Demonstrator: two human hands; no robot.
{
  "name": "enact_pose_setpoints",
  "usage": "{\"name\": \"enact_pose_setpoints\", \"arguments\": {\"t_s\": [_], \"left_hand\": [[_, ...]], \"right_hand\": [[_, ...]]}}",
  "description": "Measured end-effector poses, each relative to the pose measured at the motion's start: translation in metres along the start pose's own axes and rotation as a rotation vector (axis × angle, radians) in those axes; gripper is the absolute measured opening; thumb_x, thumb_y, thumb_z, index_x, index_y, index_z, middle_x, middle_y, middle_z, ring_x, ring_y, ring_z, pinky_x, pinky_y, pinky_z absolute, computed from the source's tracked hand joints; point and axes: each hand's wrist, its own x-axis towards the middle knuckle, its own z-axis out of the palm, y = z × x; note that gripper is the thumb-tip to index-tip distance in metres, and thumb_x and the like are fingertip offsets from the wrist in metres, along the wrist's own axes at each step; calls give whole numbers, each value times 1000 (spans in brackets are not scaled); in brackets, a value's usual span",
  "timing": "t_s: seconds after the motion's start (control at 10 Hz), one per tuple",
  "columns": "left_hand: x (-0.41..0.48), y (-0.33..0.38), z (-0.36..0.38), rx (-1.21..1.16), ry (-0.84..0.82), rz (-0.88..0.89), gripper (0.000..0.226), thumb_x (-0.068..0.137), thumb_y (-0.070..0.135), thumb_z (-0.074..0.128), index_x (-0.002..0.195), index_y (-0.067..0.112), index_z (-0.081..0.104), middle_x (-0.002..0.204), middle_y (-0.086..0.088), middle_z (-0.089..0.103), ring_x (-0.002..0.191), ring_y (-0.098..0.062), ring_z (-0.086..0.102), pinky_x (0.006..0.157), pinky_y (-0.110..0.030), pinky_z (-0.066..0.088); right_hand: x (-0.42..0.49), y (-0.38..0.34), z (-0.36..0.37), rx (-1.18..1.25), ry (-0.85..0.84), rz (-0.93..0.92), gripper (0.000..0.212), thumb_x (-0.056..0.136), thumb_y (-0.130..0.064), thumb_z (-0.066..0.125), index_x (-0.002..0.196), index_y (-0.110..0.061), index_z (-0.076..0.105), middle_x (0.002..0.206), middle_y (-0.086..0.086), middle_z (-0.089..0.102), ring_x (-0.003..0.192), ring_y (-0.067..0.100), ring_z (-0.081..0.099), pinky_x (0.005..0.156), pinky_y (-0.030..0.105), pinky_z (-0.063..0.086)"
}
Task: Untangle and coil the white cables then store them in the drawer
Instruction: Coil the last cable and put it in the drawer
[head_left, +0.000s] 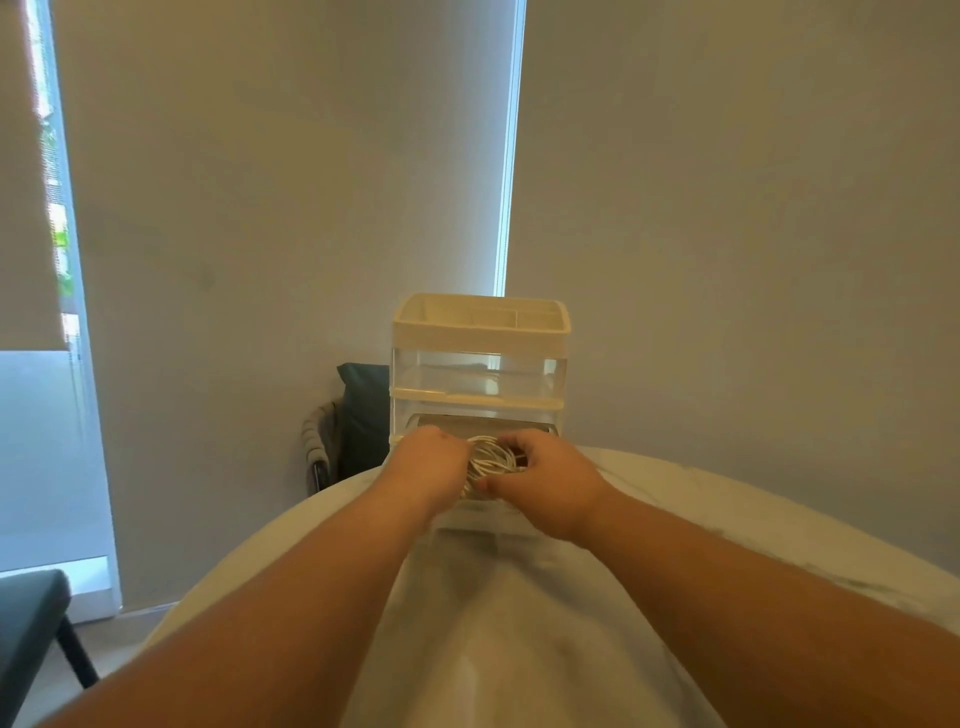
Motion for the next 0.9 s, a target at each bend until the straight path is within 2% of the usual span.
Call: {"name": "enact_pose_setpoints", "arguments": {"t_s": [0.1, 0.2, 0.3, 0.4, 0.5, 0.6, 0.7, 0.8, 0.9], "left_hand": [[24, -14, 4, 189, 27, 83, 31, 97, 20, 47, 113, -2, 62, 110, -20, 66, 101, -37, 63, 75, -36, 48], [40, -29, 10, 275, 121, 158, 24, 98, 28, 53, 119, 19, 58, 104, -4, 64, 90, -20, 63, 80, -34, 53], [45, -36, 12, 434, -20, 188, 28, 96, 23, 57, 124, 19, 59, 112, -5, 63, 98, -21, 62, 93, -40, 53], [55, -37, 7, 555, -206, 190, 34, 97, 19, 56, 131, 14, 57, 123, -10, 61, 111, -24, 59, 103, -39, 47], [61, -29, 7, 678, -293, 197, 37, 97, 21, 57, 133, 12, 56, 128, -11, 59, 116, -25, 57, 104, -36, 45], [71, -30, 12, 706, -307, 186, 38, 98, 24, 56, 134, 12, 56, 131, -10, 58, 117, -23, 56, 103, -35, 43], [80, -37, 15, 733, -326, 221, 37, 97, 25, 58, 132, 13, 58, 127, -9, 61, 105, -18, 57, 100, -31, 44], [81, -36, 17, 776, -321, 230, 32, 98, 25, 56, 127, 11, 59, 116, -9, 61, 94, -17, 52, 95, -33, 45], [74, -31, 19, 806, -314, 256, 28, 99, 23, 54, 124, 10, 59, 118, -12, 59, 101, -23, 55, 94, -34, 46]], "right_hand": [[24, 8, 7, -78, -15, 12, 23, 83, -25, 75, 103, -27, 64, 91, -9, 66, 80, 6, 61, 66, 18, 49], [45, 17, 17, -222, -97, 64, 34, 85, -31, 74, 115, -20, 63, 103, -3, 65, 86, 11, 60, 65, 19, 43], [57, 19, 20, -353, -220, 112, 34, 90, -31, 69, 120, -18, 62, 108, 1, 64, 94, 18, 59, 76, 27, 44], [59, 16, 16, -461, -309, 101, 30, 95, -29, 62, 123, -18, 62, 115, 5, 65, 100, 21, 59, 81, 30, 44], [60, 16, 16, -522, -380, 89, 33, 98, -24, 54, 131, -18, 60, 124, 8, 64, 111, 25, 59, 93, 34, 46], [62, 17, 22, -577, -413, 65, 41, 100, -23, 49, 141, -21, 50, 133, 9, 60, 118, 27, 57, 104, 39, 45], [62, 21, 27, -540, -322, 38, 37, 98, -24, 53, 134, -19, 53, 122, 8, 64, 108, 26, 60, 94, 36, 50], [57, 25, 27, -503, -296, 37, 28, 100, -39, 49, 106, -16, 64, 96, 6, 65, 88, 23, 61, 76, 33, 48], [52, 26, 26, -628, -415, -1, 41, 107, -37, 35, 113, -10, 65, 99, 8, 61, 94, 24, 57, 80, 33, 45]]}}
